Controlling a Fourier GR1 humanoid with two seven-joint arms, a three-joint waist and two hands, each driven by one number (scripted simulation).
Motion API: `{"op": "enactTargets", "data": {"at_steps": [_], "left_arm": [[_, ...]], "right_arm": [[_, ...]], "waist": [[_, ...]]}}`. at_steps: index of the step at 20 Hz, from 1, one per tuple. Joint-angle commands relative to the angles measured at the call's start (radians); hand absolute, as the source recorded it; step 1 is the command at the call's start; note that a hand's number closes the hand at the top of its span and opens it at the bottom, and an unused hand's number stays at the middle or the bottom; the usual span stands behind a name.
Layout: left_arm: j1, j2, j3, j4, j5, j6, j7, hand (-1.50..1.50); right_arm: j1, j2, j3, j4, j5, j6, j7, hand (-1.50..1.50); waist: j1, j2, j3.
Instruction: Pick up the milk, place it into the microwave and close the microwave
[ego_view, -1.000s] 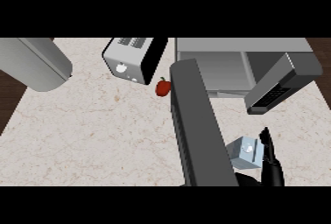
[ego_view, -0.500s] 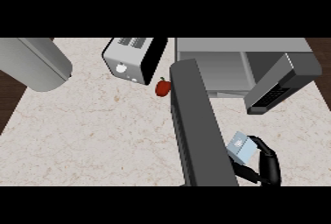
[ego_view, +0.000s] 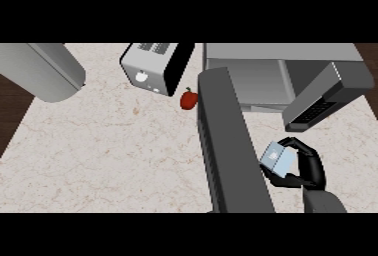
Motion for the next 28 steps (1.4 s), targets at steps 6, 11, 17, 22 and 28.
{"op": "enactTargets", "data": {"at_steps": [6,11,17,22,28], "left_arm": [[0.008,0.033,0.036,-0.017,0.056,-0.001,0.034,-1.50],[0.009,0.021,0.073,0.056,0.029,-0.046,-0.025,-1.50],[-0.009,0.053,0.085,0.017,0.086,-0.012,0.050,-1.50],[-0.017,0.019,0.058,-0.036,0.056,0.033,0.093,-1.50],[-0.019,0.003,0.067,0.089,-0.003,-0.059,-0.005,-1.50]], "right_arm": [[-0.188,-0.060,0.017,0.204,0.000,0.277,-0.091,1.50],[-0.192,-0.013,0.052,0.124,0.024,0.221,-0.051,1.50],[-0.257,0.018,0.039,0.004,0.016,0.157,0.135,1.50],[-0.359,0.016,0.011,0.029,0.026,0.117,0.206,1.50],[-0.526,0.056,0.043,0.147,0.152,-0.081,0.279,1.50]], "waist": [[-0.004,-0.002,0.000],[-0.014,-0.004,-0.001],[-0.014,-0.004,-0.001],[-0.011,-0.002,-0.001],[0.001,0.002,-0.001]]}}
